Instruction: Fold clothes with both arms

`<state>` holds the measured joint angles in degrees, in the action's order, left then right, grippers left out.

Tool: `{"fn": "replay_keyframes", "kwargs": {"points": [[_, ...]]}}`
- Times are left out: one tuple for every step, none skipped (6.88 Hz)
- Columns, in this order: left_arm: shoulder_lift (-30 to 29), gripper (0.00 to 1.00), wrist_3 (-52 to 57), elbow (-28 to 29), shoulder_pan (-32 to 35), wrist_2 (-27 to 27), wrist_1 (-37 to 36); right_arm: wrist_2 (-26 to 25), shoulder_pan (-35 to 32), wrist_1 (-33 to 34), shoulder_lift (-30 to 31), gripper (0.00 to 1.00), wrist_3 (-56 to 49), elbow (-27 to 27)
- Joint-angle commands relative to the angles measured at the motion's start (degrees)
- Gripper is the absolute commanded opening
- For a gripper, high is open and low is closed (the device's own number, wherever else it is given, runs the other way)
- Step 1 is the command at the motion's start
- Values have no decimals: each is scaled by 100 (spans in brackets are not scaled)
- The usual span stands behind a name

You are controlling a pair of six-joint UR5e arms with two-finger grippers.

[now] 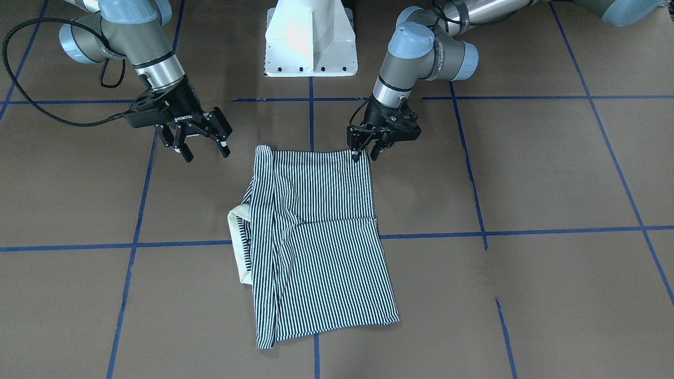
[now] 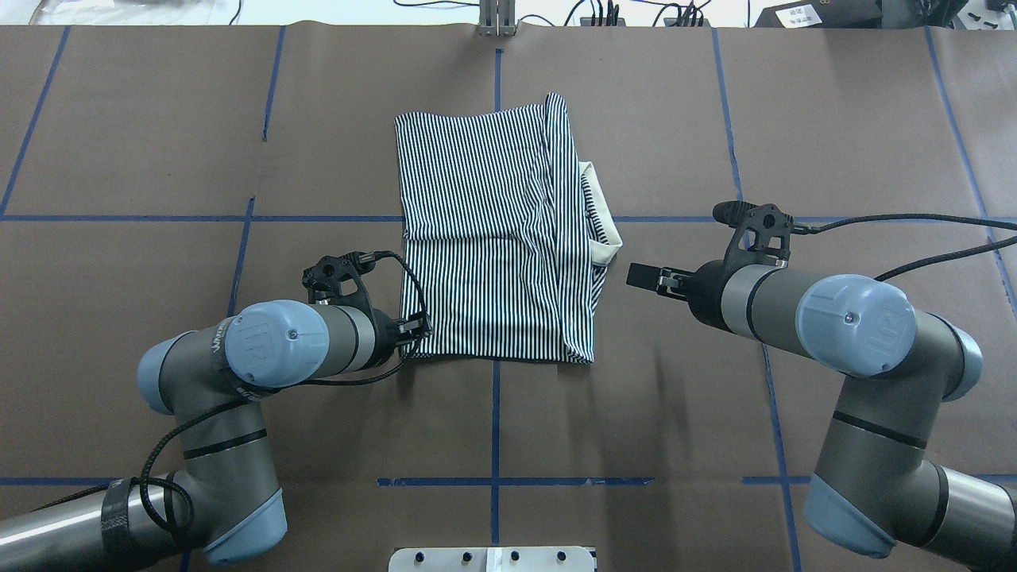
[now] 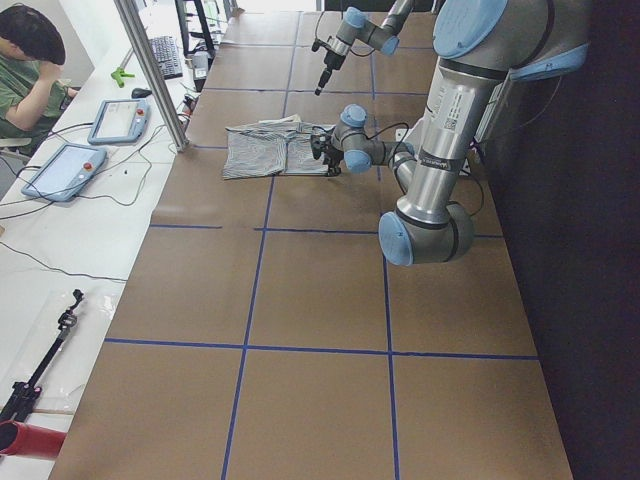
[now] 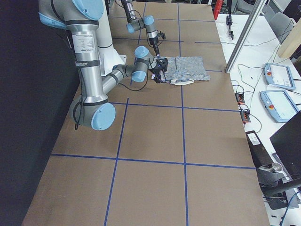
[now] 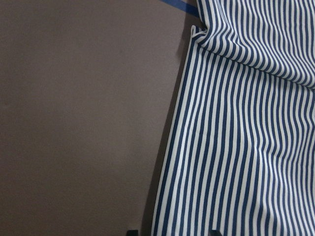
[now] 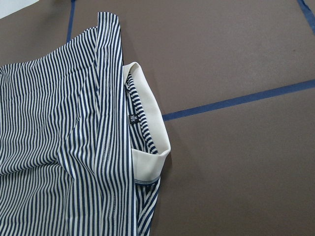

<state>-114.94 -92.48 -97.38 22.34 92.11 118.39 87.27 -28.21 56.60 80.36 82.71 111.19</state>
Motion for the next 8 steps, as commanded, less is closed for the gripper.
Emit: {"fn": "replay_keyframes", "kwargs": {"points": [[-3,57,-7,9,-45,-9,0,0,0,0,6,100,0,-1],[-3,53,-7,0,-54,-9,0,0,0,0,6,100,0,-1],[-3,47,-7,0,-54,-9,9,9,0,0,6,100,-9,-1],[-3,46,-7,0,-80,-18,9,9,0,0,6,100,0,-1],[-3,46,-7,0,-89,-18,9,9,0,0,6,100,-9,-10],[-3,45,-7,0,-89,-18,9,9,0,0,6,100,0,-10],[-11,37,-7,0,-98,-18,18,9,0,0,6,100,0,-10],[-46,11,2,-9,-98,-26,18,0,0,0,6,100,0,-10]]}}
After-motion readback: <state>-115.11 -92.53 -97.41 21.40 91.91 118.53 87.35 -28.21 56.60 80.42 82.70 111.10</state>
